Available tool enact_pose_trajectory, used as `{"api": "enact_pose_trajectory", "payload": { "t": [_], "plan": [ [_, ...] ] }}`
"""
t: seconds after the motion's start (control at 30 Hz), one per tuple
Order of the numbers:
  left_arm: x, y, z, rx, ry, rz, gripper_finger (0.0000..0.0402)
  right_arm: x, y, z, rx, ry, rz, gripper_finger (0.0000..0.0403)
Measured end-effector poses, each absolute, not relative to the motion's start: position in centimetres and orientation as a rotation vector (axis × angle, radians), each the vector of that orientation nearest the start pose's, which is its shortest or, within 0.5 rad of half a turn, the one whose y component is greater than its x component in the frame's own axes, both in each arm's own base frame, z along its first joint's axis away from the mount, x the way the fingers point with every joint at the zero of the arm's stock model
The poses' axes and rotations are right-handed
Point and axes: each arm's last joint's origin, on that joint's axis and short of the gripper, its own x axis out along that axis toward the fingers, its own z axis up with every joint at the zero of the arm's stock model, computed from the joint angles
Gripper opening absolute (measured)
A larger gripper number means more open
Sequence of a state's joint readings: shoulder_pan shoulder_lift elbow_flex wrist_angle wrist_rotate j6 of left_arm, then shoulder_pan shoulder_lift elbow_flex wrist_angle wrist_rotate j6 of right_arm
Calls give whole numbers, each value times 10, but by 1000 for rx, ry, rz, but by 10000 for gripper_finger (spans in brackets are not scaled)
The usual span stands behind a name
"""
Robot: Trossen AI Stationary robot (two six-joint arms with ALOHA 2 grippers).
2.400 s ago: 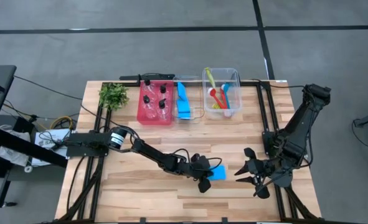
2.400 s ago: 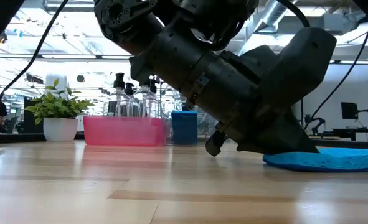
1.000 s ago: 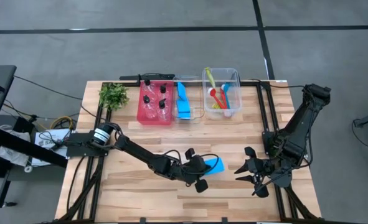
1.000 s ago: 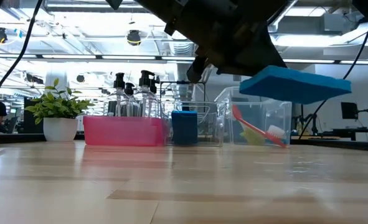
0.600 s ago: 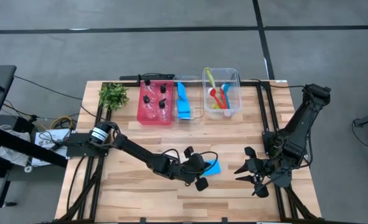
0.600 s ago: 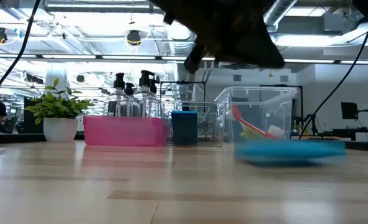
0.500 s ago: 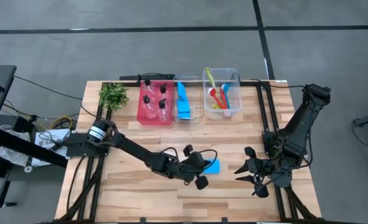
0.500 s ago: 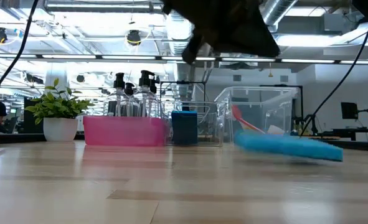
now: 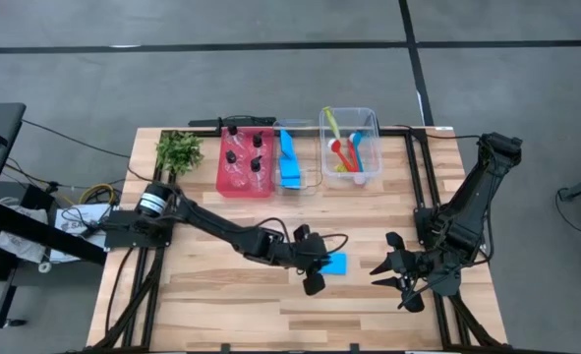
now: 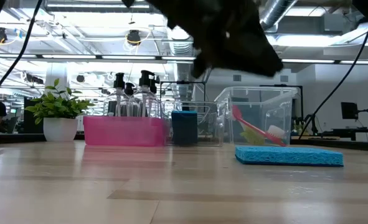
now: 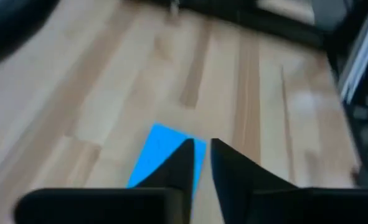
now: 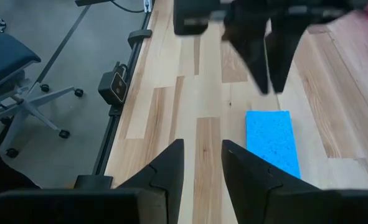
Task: Pick & Place Kitchen Sink Supplies
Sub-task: Put the blue sponge into the transparent bin
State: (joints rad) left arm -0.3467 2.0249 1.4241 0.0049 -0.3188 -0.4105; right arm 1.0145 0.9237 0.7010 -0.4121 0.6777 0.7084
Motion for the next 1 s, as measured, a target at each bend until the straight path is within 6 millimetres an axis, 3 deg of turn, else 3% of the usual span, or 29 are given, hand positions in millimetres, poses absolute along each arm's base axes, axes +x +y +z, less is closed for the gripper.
{"api": "enact_pose_trajectory", "payload": {
  "t": [0.3,0.47,0.8,1.0],
  "plan": [
    [430,-164,144,79,689,-105,180,114,148,265,215,505,157,102],
    [429,-171,126,154,699,-46,227,114,148,265,215,505,157,102],
    [431,-166,123,173,689,35,236,114,148,265,213,506,157,102],
    [432,-171,99,168,726,22,212,113,148,265,211,507,156,102]
  ]
}}
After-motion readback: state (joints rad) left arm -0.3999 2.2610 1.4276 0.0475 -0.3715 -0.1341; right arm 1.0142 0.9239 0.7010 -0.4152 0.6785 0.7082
